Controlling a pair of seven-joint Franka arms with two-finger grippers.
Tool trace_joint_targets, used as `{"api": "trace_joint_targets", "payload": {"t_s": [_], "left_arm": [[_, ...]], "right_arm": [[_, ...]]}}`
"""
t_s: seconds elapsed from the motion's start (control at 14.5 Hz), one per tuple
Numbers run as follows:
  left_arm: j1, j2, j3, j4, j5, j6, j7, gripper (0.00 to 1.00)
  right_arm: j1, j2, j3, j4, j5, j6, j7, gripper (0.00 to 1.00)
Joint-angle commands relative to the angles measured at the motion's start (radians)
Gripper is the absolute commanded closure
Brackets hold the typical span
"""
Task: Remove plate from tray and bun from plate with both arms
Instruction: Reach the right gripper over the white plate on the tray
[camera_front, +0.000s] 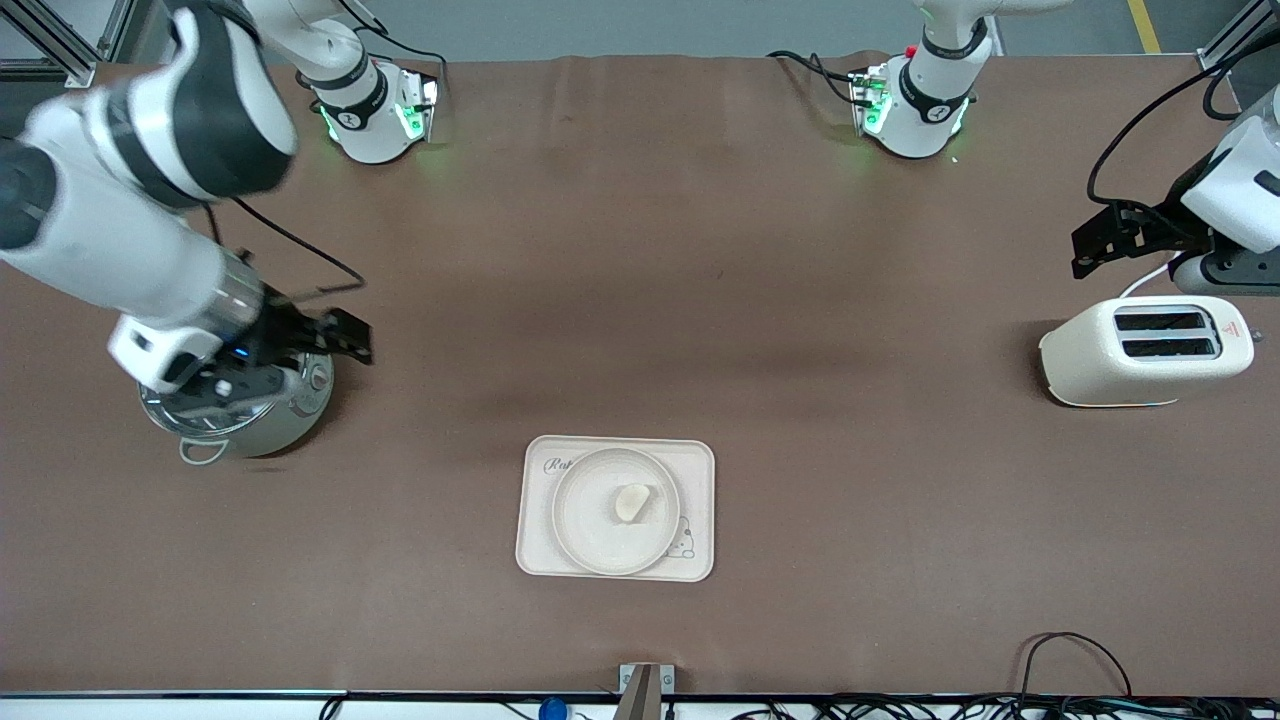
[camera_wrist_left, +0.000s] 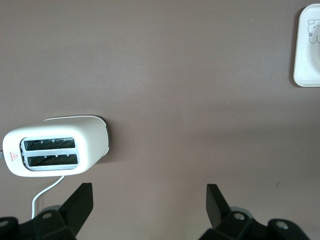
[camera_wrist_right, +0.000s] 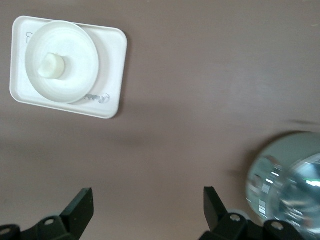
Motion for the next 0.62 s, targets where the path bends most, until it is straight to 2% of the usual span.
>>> {"api": "trace_joint_targets", "payload": {"t_s": [0.0,0.28,0.48,0.55], "left_arm": [[0.001,0.005,0.000,0.017,0.016,-0.017,0.003,0.00],[0.001,0.005,0.000,0.017,0.016,-0.016,0.001,0.00],[0.001,0.009,0.000,0.017,0.016,-0.014,0.000,0.00],[0.001,0.009,0.000,0.017,0.016,-0.014,0.000,0.00]], "right_arm": [[0.058,0.143,-0.010,0.092,0.065,0.075,0.059,0.12],[0.125,0.339,0.001,0.171,0.087,0.259,0.093,0.27],[0.125,0.454,0.025,0.220,0.237,0.381,0.087,0.29],[0.130,0.487,0.027,0.235,0.248,0.396,0.087,0.29]]}}
